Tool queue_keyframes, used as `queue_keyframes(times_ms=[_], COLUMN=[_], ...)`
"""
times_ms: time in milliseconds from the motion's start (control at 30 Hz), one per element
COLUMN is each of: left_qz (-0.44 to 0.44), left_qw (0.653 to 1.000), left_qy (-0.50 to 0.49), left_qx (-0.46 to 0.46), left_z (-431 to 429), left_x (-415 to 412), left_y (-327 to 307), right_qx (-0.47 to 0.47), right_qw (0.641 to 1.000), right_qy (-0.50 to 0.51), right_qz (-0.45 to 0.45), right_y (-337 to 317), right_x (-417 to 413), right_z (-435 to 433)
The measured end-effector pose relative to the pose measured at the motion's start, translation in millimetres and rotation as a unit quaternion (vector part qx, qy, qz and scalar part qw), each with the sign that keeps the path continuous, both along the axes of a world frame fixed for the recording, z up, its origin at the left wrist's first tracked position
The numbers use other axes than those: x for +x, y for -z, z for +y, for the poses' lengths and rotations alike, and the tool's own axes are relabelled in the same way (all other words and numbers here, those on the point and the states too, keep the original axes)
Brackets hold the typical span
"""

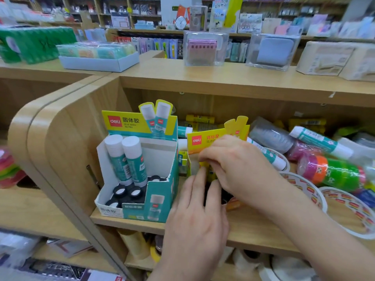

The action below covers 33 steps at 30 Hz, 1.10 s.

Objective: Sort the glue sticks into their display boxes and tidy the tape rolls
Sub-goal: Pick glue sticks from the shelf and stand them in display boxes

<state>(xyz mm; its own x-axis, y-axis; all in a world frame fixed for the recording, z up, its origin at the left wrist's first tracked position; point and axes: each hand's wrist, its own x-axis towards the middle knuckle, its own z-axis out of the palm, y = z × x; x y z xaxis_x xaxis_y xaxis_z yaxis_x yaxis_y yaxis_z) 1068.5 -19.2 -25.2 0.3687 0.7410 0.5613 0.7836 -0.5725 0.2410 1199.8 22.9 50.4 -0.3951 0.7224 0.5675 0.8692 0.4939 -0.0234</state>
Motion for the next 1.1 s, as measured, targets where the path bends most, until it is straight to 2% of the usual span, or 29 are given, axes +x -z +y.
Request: queue_keyframes(times_ms=[267,433,567,667,733,833,967,1100], left_qz=[-0.001,0.022,0.048,0.048,0.038,-0.032,-0.076,-0.072], left_qw=[0.999,1.0,0.999,0.998,0.997,0.991,0.985,0.989], left_qy=[-0.012,-0.008,0.004,0.001,-0.015,-0.067,-0.013,0.027], left_qx=[-0.032,-0.009,0.007,0.031,0.063,0.113,0.155,0.128], left_z=[2.4,7.4,9.9,9.5,4.7,-10.0,-18.2,-7.5], left_x=[7.3,6.6,4.3,6.3,10.2,23.6,53.5,75.3], left_y=[-5.8,0.2,11.3,15.6,8.7,-8.8,-28.6,-49.0], right_qx=[-0.076,-0.142,-0.076,-0.042,-0.076,-0.141,-0.203,-0.211], right_qw=[0.995,0.976,0.97,0.962,0.954,0.948,0.955,0.958], right_qy=[0.023,0.014,0.02,0.105,0.183,0.246,0.211,0.186], right_qz=[0.06,0.166,0.228,0.247,0.226,0.144,0.051,-0.045], right_y=[-6.6,-1.9,-1.5,-10.2,-16.1,-20.6,-18.6,-7.3], right_x=[0.2,9.4,37.6,84.2,117.5,145.5,136.7,120.2], right_z=[-10.3,-23.4,-46.6,-60.7,-60.4,-45.2,-5.8,22.8])
